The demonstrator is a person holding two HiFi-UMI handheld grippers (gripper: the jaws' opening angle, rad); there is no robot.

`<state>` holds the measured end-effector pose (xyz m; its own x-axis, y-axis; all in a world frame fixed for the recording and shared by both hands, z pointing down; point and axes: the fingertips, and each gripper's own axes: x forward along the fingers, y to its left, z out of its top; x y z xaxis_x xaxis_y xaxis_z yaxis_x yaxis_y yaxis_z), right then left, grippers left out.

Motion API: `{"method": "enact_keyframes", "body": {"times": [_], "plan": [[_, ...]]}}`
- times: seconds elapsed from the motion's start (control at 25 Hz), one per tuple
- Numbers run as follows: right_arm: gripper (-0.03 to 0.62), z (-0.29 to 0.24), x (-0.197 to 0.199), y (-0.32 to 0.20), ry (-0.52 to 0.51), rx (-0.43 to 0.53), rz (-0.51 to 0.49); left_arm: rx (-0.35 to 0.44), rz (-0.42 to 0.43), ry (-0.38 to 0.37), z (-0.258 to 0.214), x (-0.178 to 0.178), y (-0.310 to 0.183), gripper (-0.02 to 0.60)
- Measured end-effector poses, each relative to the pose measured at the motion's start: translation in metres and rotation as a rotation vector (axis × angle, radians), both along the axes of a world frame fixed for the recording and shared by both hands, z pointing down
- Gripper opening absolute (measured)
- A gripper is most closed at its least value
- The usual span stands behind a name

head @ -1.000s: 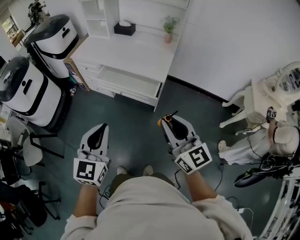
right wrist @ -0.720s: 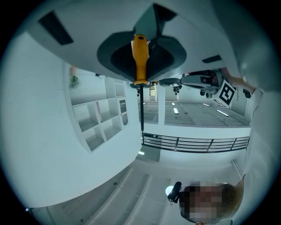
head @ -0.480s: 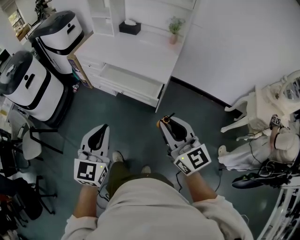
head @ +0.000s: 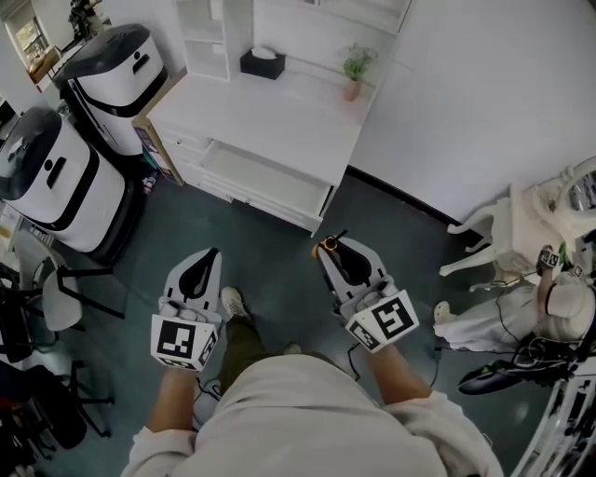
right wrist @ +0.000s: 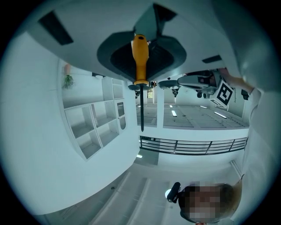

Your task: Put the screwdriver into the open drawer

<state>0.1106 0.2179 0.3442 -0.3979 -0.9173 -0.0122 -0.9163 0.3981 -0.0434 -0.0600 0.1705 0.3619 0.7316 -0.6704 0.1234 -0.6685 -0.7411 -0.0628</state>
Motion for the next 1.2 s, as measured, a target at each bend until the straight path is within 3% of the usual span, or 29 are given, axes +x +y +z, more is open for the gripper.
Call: {"method": "enact_keyframes", "body": {"times": [0.4,0.84,1.2], "plan": [[0.076,0.0,0.005,-0.099,0.013,-0.005,0.07,0.009,0.075,-0.003,0.0,0.009,-0.111,0.005],[0.075,-0.003,-0.011,-0.213,0.022,-0.027,0.169,-0.018,0.16,-0.001,-0.001,-0.01,-0.237,0.005],[0.077,-0.005,-0.016,-0.271,0.039,-0.032,0.197,-0.038,0.177,0.001,0.003,-0.018,-0.296,0.005]]}}
